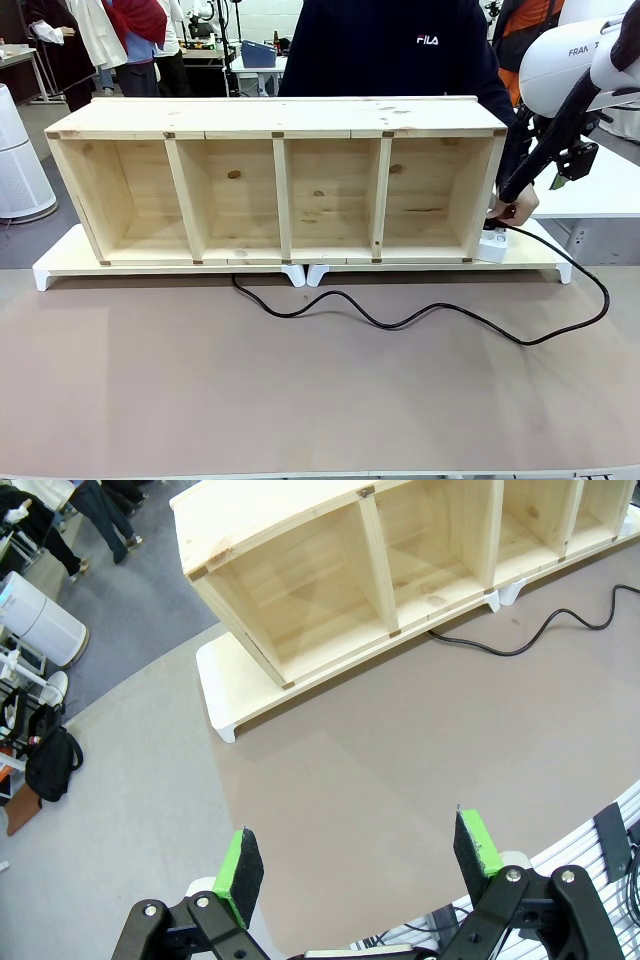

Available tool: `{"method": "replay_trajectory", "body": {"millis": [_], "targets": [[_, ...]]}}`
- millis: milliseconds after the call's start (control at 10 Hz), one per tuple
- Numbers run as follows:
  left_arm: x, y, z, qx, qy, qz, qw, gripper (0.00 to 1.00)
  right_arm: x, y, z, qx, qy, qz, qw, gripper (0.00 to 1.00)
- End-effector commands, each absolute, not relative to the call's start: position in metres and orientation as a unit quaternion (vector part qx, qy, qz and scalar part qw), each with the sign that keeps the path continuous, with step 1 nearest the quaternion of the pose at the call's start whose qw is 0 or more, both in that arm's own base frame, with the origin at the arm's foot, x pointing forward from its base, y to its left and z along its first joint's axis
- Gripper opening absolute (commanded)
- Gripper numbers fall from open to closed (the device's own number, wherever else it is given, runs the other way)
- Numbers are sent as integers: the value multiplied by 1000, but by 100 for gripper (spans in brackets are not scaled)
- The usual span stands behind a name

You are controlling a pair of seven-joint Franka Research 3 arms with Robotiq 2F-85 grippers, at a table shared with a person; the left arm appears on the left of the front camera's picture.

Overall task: Perform cable management.
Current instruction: Release the Power Cable when the human grasps it.

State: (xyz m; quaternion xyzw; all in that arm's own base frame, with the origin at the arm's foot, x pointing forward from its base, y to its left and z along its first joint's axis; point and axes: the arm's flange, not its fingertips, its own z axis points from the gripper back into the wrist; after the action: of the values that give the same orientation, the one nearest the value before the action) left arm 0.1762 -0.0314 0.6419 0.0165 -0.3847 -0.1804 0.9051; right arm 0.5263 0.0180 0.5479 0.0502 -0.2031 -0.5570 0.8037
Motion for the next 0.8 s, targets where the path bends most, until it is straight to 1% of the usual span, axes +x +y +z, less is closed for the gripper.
{"method": "replay_trajectory", "body": {"millis": [0, 700], "targets": [[176, -31, 641, 16, -384, -181, 905, 100, 526, 18, 547, 49, -202, -557, 804, 100], [176, -31, 641, 16, -384, -181, 905, 100, 526, 18, 547, 49, -202, -557, 804, 100]]}}
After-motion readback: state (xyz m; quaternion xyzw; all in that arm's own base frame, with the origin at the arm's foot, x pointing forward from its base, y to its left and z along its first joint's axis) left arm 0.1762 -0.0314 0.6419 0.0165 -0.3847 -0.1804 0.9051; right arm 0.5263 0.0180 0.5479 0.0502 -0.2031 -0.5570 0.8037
